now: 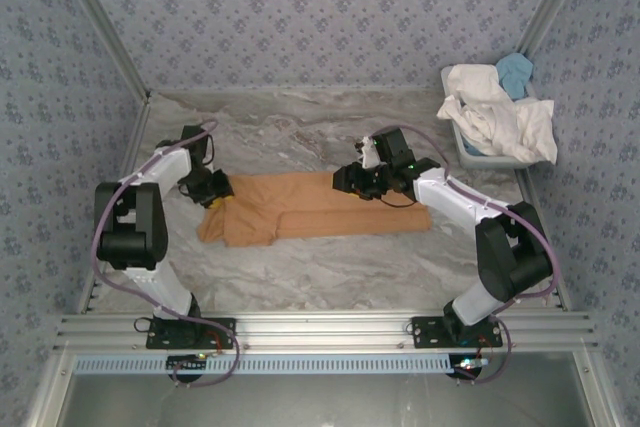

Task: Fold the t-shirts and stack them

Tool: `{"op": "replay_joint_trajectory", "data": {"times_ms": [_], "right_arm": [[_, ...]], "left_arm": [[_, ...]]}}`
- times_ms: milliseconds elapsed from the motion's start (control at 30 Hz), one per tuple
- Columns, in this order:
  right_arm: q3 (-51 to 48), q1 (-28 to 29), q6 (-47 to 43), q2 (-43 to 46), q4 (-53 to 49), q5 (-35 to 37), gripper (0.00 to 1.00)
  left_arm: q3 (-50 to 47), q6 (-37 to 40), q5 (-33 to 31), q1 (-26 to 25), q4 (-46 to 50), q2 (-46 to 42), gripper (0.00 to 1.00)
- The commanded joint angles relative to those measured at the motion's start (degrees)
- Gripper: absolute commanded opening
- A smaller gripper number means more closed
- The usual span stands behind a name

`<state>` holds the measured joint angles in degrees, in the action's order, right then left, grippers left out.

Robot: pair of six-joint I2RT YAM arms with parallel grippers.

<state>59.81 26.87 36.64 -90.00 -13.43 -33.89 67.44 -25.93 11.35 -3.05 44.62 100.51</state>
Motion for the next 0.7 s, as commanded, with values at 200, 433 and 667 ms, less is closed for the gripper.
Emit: {"op": "replay_joint_trajectory", "data": {"times_ms": [200, 433, 667], "right_arm": [[-0.2, -0.5, 0.3, 1.3, -0.7, -0.6, 0.44], [-0.1, -0.6, 0.4, 1.3, -0.7, -0.7, 0.44], [-0.4, -0.7, 0.4, 1.0, -0.2, -1.0, 0.44]], "left_arm": [[0.6, 1.2, 1.3, -0.8, -1.8, 2.9, 0.21], [1.3, 0.1, 0.6, -1.2, 0.1, 0.6, 0.03], [3.8, -1.5, -0.3, -1.4, 8.1, -2.0, 0.0]]}}
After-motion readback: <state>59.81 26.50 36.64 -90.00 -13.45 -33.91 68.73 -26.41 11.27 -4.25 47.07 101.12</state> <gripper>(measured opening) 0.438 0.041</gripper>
